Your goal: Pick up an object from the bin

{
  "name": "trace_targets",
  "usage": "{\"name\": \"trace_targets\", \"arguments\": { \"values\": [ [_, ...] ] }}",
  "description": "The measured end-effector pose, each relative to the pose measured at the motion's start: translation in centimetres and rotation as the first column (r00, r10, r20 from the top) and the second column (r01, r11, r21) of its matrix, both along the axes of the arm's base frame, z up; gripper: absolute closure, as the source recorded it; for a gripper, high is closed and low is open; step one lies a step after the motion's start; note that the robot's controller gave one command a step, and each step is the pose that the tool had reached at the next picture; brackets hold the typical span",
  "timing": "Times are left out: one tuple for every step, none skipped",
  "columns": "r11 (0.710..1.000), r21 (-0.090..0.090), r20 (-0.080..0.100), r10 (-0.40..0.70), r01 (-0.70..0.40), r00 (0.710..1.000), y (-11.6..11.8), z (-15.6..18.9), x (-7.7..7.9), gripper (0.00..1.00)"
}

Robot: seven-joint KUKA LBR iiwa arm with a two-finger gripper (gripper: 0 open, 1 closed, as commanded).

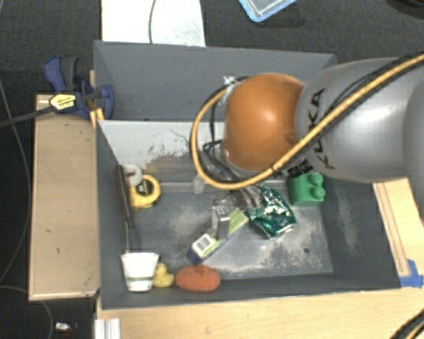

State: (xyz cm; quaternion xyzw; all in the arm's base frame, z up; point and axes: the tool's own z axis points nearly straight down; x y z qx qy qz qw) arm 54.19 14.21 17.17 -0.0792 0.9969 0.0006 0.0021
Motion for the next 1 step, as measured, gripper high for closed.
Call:
{"name": "trace_targets", "arguments": {
  "values": [
    [0.943, -0.002, 0.006, 0.334, -0.334, 0.943, -3.62, -1.18, -1.76, 0.0]
  ]
}}
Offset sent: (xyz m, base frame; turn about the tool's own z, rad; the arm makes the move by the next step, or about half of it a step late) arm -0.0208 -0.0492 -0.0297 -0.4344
